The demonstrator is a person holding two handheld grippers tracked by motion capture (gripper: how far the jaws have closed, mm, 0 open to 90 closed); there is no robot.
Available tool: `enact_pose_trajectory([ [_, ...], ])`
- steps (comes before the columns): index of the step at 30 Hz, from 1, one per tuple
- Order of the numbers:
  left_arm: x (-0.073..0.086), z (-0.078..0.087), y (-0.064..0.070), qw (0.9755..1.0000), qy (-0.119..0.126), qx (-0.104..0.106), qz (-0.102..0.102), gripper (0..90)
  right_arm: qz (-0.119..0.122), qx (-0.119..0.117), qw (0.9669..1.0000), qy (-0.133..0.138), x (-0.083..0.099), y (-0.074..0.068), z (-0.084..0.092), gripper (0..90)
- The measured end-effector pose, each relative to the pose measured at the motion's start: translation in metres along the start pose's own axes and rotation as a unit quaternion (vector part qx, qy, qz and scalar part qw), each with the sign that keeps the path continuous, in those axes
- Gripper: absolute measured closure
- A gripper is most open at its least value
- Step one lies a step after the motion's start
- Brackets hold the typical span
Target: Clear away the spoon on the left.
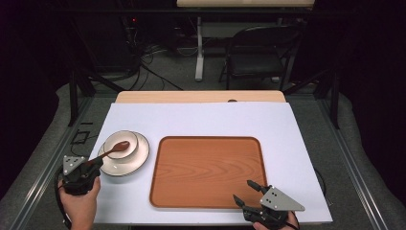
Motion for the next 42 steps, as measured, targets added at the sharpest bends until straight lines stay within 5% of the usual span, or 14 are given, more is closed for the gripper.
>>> enact_pose_trajectory([
  [12,-0.005,-0.004,-0.014,0.9996,0.015,-0.019,0.016,89.6,0.000,-0.002,1.0000,0.000,0.000,-0.001,-0.001,35.2],
  [24,-0.007,-0.004,-0.031,0.9978,0.023,-0.022,0.059,86.6,-0.001,-0.004,1.0000,0.000,0.000,-0.001,-0.001,35.5],
  [42,-0.003,-0.006,-0.036,0.9922,0.037,-0.023,0.117,46.8,-0.005,0.001,1.0000,0.004,-0.001,0.000,0.000,36.3],
])
Point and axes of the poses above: each handheld gripper's, and its own axes: z roughly backward along the jaws, x roughly out of its underside, y roughly to its right, the point moved 5 cm from there along -z, roughly forward along the jaws, and after that the axes turned 11 degrees about z, right-handed, at the moved point
